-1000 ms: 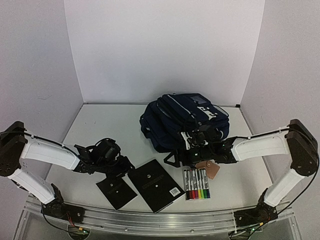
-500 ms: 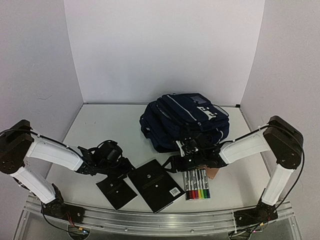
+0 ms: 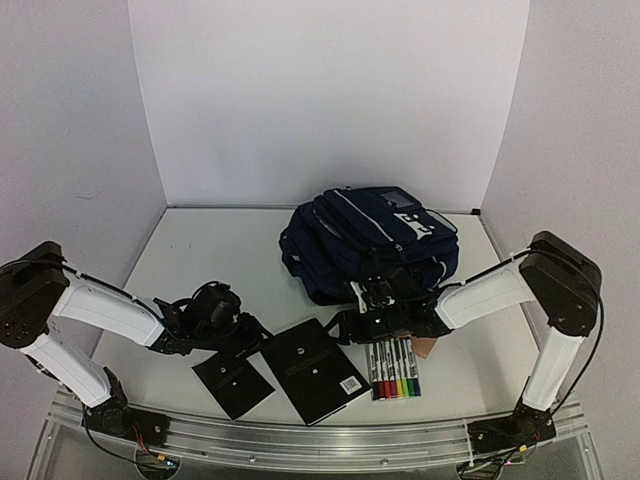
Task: Pack the student bag
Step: Pick up the book from the center of the board.
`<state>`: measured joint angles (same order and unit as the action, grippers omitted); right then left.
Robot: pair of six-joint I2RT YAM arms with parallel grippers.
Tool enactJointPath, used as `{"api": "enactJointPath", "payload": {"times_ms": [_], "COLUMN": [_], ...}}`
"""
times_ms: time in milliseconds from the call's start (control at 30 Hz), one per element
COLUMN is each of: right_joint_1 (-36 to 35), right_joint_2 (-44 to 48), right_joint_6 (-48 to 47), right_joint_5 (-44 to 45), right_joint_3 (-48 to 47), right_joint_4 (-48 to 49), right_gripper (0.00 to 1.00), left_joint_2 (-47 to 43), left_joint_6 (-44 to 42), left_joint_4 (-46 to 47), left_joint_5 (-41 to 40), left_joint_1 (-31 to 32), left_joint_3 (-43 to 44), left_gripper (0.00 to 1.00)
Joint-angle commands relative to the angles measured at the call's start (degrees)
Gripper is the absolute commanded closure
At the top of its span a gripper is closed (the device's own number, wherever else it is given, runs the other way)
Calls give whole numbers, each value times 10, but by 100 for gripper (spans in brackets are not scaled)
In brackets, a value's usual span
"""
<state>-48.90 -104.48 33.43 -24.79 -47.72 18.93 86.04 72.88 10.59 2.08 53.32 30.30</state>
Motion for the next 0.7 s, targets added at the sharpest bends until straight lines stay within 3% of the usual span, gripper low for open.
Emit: {"api": "enactJointPath", "payload": {"times_ms": [0, 667], "right_joint_1": [1, 15], "right_joint_2": [-14, -37], "right_joint_6": [20, 85], "right_joint_5": [-11, -36], "right_joint_3": [2, 31], "right_joint_4": [31, 101], "right_gripper": [35, 37], "left_joint_2": [-31, -24], "left_joint_6": [-19, -44], "left_joint_4": [74, 186], "left_joint_5": [9, 36], "left_joint_1": [2, 2], "left_joint_3": [-8, -27], "left_gripper": [59, 63]}}
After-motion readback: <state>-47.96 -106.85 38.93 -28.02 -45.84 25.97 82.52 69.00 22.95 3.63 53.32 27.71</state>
